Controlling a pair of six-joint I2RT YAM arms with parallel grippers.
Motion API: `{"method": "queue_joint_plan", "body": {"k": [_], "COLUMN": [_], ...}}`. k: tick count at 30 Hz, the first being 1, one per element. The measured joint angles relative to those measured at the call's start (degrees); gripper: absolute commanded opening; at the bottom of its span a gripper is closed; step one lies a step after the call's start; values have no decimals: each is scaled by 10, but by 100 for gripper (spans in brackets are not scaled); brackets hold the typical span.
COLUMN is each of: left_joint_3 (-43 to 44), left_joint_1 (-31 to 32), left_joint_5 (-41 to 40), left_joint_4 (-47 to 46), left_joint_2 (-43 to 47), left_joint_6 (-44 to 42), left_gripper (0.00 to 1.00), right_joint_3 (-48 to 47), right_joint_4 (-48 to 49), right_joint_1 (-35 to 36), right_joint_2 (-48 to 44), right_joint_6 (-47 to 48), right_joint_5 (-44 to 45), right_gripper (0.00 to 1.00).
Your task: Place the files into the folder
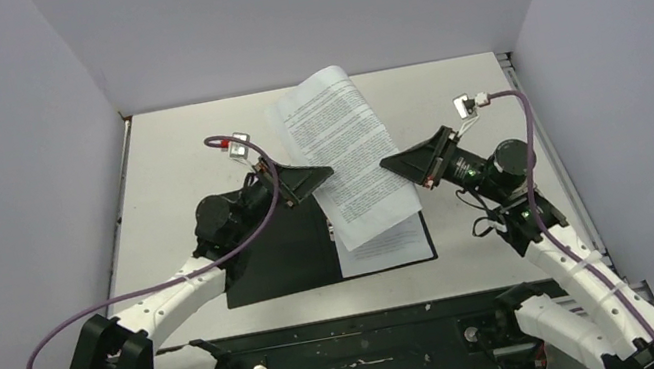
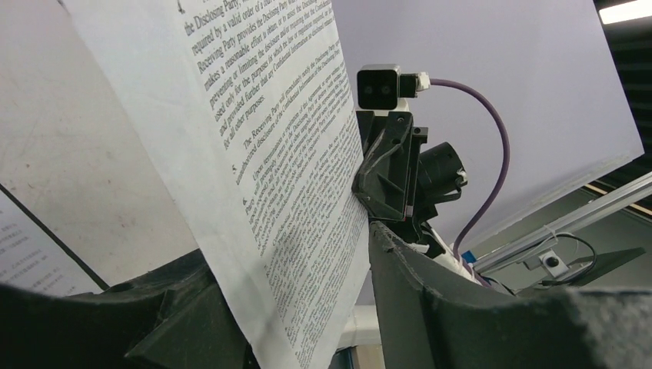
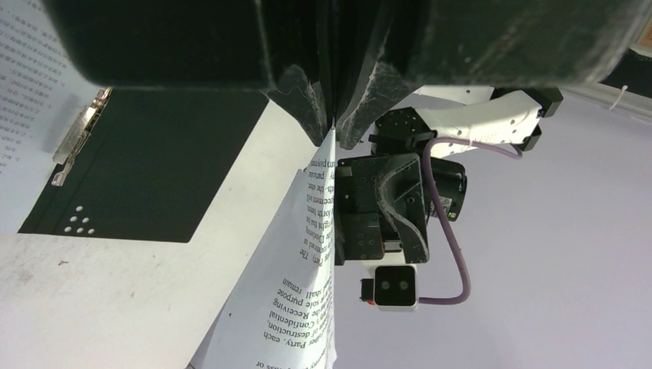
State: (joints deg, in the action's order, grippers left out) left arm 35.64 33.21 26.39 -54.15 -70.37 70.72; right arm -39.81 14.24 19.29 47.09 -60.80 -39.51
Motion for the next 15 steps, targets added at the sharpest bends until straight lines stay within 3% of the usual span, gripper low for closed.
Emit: {"method": "queue_joint_plan", "body": {"k": [4,7,15], "left_joint_3": [-3,-3,-3], "left_joint_1": [0,0,0], "left_joint_5": [0,0,5], "left_joint_4": [-13,-14,-5], "left_joint_2": [0,0,16], "left_joint_6": [11,14,10], "left_gripper": [29,0,0], "right_joint_3": [2,2,2], "right_joint_4": [0,-2,-41], "right_joint_1": [0,0,3], "right_joint_2": [-9,-14,-25], "right_joint_6": [-1,2,45], "right_joint_5": [0,0,5], "right_gripper": [5,6,51]}}
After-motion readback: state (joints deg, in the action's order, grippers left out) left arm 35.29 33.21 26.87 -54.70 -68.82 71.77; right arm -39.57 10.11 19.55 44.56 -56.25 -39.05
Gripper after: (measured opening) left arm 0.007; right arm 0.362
